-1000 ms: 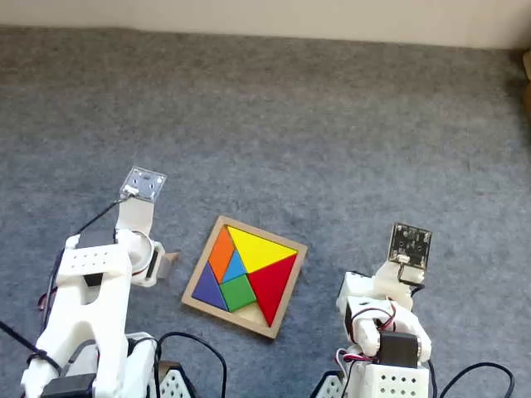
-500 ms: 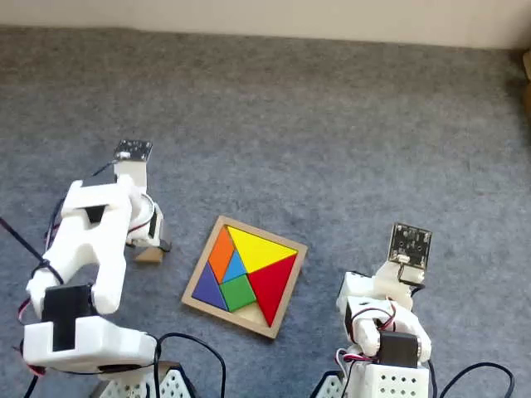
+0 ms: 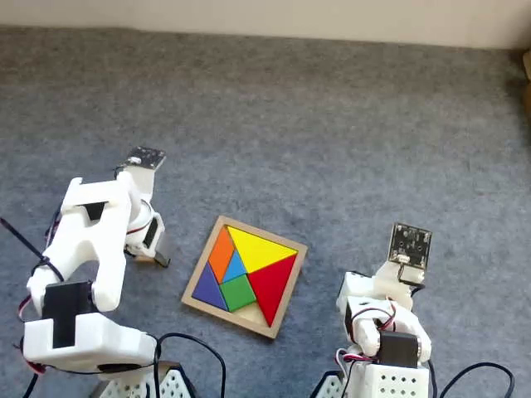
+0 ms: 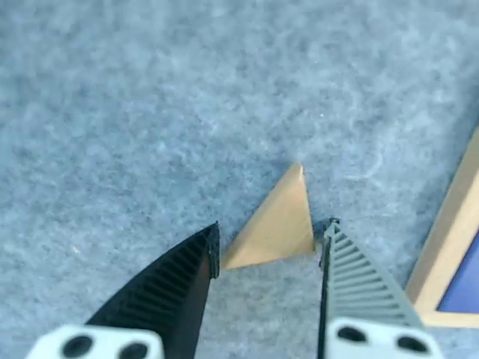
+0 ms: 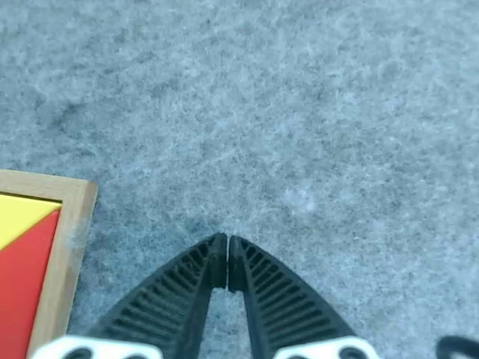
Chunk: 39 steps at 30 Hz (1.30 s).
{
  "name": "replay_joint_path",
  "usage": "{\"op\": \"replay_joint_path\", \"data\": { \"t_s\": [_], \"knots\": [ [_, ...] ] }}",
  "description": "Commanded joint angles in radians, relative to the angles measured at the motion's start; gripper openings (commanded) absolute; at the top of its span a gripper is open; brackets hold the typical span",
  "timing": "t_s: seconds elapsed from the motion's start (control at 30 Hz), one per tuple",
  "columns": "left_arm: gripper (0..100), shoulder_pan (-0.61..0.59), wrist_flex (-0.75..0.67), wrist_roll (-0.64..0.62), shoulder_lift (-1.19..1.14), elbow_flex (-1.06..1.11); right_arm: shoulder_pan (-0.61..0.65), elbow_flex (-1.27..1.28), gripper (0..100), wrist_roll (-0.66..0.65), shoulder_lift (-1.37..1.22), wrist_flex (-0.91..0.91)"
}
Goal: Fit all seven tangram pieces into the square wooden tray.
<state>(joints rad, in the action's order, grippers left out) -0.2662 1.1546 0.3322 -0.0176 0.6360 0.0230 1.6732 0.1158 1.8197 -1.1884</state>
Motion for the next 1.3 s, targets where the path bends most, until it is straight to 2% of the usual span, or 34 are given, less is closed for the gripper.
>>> {"op": "replay_joint_path", "data": {
  "t_s": [0.0,0.23,0.4,0.5,0.67,0.97,1.27],
  "knots": [
    [19,-0.001,-0.026,0.028,0.002,-0.012,-0.008,0.111,1.9,0.009,0.022,0.001],
    [12,0.058,-0.034,0.031,-0.056,-0.028,-0.008,0.111,1.9,0.009,0.022,0.001],
    [3,0.071,0.032,0.029,-0.133,-0.108,-0.008,0.111,1.9,0.009,0.022,-0.001],
    [1,0.111,0.057,0.014,-0.107,-0.113,-0.008,0.111,1.9,0.009,0.024,-0.001],
    [1,0.209,0.124,-0.196,0.015,-0.113,-0.008,0.111,1.9,0.009,0.024,-0.001],
    [1,0.314,0.129,-0.562,0.166,-0.107,-0.008,0.111,1.9,0.009,0.024,-0.001],
    [1,0.483,0.129,-1.088,0.171,-0.042,-0.008,0.111,1.9,0.009,0.024,-0.001]
  ]
}}
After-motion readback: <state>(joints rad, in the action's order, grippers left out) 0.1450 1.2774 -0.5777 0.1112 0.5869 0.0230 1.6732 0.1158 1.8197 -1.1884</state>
